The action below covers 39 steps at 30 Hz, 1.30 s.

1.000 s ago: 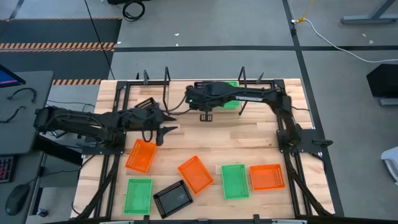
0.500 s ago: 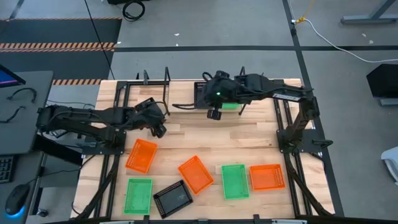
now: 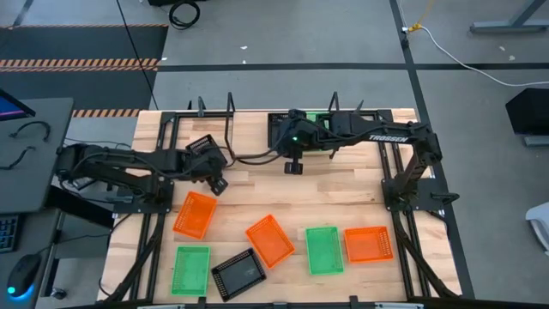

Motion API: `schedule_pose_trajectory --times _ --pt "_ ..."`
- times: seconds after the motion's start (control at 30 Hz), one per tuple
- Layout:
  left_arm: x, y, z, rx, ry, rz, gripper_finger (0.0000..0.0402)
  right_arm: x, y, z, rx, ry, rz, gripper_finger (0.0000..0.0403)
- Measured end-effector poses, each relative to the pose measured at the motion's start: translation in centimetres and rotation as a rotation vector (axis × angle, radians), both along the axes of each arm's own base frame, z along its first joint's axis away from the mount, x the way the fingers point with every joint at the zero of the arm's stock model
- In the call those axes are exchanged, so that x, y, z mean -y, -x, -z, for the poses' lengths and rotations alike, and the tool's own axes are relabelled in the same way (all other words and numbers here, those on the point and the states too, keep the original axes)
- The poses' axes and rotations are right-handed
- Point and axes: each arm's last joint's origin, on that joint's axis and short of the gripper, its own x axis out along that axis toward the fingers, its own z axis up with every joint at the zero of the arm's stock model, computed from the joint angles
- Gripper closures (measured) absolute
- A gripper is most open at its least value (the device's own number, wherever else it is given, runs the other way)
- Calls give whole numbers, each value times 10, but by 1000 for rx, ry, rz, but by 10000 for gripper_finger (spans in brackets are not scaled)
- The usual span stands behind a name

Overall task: Stack baskets on shelf by color
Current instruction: Put the left orange bin on the shelf

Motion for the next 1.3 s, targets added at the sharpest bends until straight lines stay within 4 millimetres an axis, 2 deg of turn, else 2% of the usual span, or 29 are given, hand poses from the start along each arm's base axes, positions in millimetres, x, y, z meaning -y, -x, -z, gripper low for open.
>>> schedule_pose_trajectory --times 0.23,0.43,0.67,0.87,1.1,1.3 --pt "21 10 -18 -106 150 16 230 17 12 22 -41 -1 48 288" --pt "44 13 -34 -139 187 162 230 27 23 30 34 -23 49 288" --pt "66 15 -18 -273 278 278 230 22 43 36 90 -62 6 288" --pt "96 12 -1 -434 388 488 230 15 58 34 116 -68 -5 288" --pt "124 25 2 -505 403 661 230 8 64 31 152 -64 -25 288" --pt "148 39 5 -541 350 786 230 6 63 31 158 -79 -15 288"
